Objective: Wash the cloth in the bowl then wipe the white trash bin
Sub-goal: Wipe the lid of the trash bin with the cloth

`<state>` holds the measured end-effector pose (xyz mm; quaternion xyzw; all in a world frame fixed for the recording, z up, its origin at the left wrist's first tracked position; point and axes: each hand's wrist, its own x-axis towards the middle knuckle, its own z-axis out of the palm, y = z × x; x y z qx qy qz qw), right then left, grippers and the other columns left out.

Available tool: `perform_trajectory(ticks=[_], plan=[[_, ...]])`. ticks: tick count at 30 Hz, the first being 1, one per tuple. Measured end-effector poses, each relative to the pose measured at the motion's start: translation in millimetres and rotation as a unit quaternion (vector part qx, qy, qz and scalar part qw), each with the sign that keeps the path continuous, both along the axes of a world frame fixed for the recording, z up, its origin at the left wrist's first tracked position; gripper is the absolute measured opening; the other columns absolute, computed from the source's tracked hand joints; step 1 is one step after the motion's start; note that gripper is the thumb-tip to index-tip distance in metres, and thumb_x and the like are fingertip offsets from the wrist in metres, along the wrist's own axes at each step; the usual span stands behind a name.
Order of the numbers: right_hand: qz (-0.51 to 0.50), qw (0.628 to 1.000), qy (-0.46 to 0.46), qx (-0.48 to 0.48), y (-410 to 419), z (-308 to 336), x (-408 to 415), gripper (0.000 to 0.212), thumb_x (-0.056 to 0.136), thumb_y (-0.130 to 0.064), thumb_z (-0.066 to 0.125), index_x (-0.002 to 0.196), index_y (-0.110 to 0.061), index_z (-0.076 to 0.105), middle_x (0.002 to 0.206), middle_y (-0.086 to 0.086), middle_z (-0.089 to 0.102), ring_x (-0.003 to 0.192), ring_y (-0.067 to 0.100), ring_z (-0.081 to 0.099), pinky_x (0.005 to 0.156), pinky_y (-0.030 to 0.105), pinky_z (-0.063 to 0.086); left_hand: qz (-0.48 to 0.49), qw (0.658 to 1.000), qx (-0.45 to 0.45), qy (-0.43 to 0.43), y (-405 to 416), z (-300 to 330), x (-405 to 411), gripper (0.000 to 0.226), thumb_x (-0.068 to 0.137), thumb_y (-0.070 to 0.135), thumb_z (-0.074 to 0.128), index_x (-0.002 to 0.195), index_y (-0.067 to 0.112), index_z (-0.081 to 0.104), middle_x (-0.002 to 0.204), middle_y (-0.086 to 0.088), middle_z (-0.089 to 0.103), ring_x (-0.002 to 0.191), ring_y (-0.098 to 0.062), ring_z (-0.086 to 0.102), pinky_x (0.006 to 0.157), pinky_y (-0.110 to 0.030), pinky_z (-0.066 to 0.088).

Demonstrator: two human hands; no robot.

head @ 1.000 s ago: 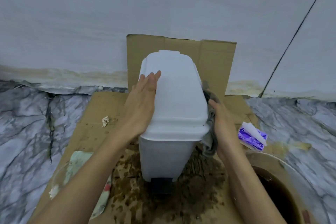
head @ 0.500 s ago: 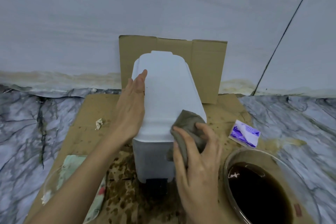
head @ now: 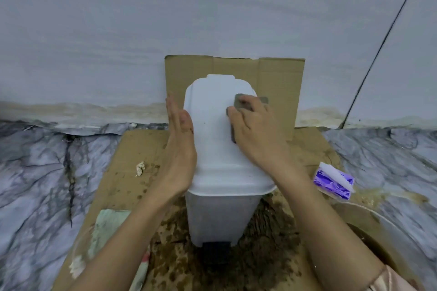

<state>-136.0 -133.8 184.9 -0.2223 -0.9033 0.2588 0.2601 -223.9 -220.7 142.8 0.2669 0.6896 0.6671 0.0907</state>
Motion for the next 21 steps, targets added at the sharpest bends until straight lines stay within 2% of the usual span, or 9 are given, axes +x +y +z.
perform_trajectory(ticks=[2, 3, 6, 7, 9, 11, 13, 17, 21], plan=[[0.084, 0.993, -0.029, 0.075, -31.7, -4.7, -12.2, 0.043, 0.103, -0.027, 0.028, 0.110, -0.008, 0.066, 0.143, 0.003, 0.044, 0.128, 0.022, 0.038, 0.105, 0.036, 0.027, 0.059, 0.997, -0.005, -0.047, -1.1, -7.2, 13.2, 0.068, 0.084, 0.073, 0.015, 0.145, 0.045, 0.007, 0.158, 0.011, 0.014, 0.142, -0.004, 0.022, 0.117, -0.024, 0.015], [0.120, 0.988, -0.036, 0.087, -45.4, -4.3, -16.5, 0.042, 0.103, -0.026, 0.026, 0.121, -0.010, 0.061, 0.145, 0.003, 0.043, 0.131, 0.020, 0.037, 0.108, 0.033, 0.025, 0.104, 0.994, 0.013, -0.021, -7.4, -11.4, 19.2, 0.069, 0.086, 0.073, 0.015, 0.145, 0.037, 0.014, 0.156, 0.009, 0.017, 0.141, -0.004, 0.021, 0.116, -0.019, 0.015], [0.163, 0.978, -0.086, 0.099, -32.0, -3.0, -21.6, 0.041, 0.104, -0.024, 0.025, 0.141, -0.015, 0.041, 0.154, 0.000, 0.030, 0.140, 0.015, 0.023, 0.108, 0.025, 0.008, 0.084, 0.996, -0.018, 0.027, -14.1, -7.5, 12.9, 0.110, 0.050, 0.100, 0.017, 0.141, 0.044, -0.005, 0.152, 0.017, 0.002, 0.132, 0.006, 0.009, 0.111, -0.020, 0.013], [0.150, 0.980, -0.113, 0.067, -15.2, -1.2, -26.4, 0.043, 0.104, -0.028, 0.023, 0.146, -0.021, 0.032, 0.157, -0.004, 0.024, 0.142, 0.012, 0.018, 0.111, 0.028, 0.004, 0.082, 0.996, -0.022, 0.021, -17.8, -6.9, 8.8, 0.108, 0.053, 0.098, 0.018, 0.142, 0.043, -0.009, 0.154, 0.017, -0.001, 0.132, 0.007, 0.006, 0.110, -0.021, 0.011], [0.082, 0.980, -0.178, 0.037, 20.6, 1.0, -43.7, 0.048, 0.102, -0.039, 0.021, 0.149, -0.031, 0.020, 0.160, -0.009, 0.010, 0.146, 0.009, 0.005, 0.116, 0.043, -0.002, 0.018, 1.000, -0.012, -0.013, -19.0, 0.7, 15.0, 0.078, 0.078, 0.077, 0.009, 0.143, 0.041, -0.013, 0.156, 0.018, -0.009, 0.135, 0.008, 0.001, 0.109, -0.020, 0.007], [0.025, 0.971, -0.231, 0.057, 41.2, -3.9, -61.5, 0.053, 0.098, -0.047, 0.019, 0.150, -0.034, 0.015, 0.161, -0.007, 0.004, 0.147, 0.012, -0.002, 0.117, 0.051, -0.003, 0.000, 0.999, -0.023, -0.040, -19.1, 0.6, 18.1, 0.078, 0.074, 0.066, 0.006, 0.145, 0.041, -0.015, 0.157, 0.020, -0.011, 0.139, 0.005, 0.000, 0.107, -0.020, 0.005], [0.061, 0.958, -0.256, 0.109, 35.7, -9.4, -63.3, 0.056, 0.095, -0.051, 0.015, 0.149, -0.036, 0.017, 0.161, -0.005, 0.000, 0.148, 0.016, -0.004, 0.116, 0.052, 0.000, 0.007, 0.998, -0.008, -0.065, -20.0, 0.1, 16.6, 0.085, 0.069, 0.072, 0.007, 0.146, 0.041, -0.011, 0.158, 0.018, -0.005, 0.144, -0.001, 0.006, 0.111, -0.022, 0.006], [0.144, 0.964, -0.188, 0.120, -8.7, -14.0, -1.2, 0.052, 0.095, -0.058, 0.021, 0.146, -0.051, 0.010, 0.159, -0.016, -0.004, 0.146, 0.004, -0.007, 0.117, 0.034, -0.002, -0.025, 0.997, 0.006, -0.073, -22.4, -9.0, 8.7, 0.103, 0.055, 0.096, 0.015, 0.145, 0.048, -0.003, 0.158, 0.019, 0.004, 0.144, -0.002, 0.013, 0.117, -0.031, 0.015], [0.068, 0.983, -0.077, 0.150, -6.6, -27.7, 49.6, 0.053, 0.089, -0.067, 0.020, 0.141, -0.055, 0.024, 0.156, -0.020, 0.013, 0.140, -0.008, 0.001, 0.112, 0.015, -0.004, -0.028, 0.997, -0.073, 0.028, -24.5, -11.4, 8.0, 0.070, 0.078, 0.082, 0.002, 0.143, 0.056, 0.008, 0.157, 0.022, 0.010, 0.144, 0.001, 0.009, 0.121, -0.038, 0.011]])
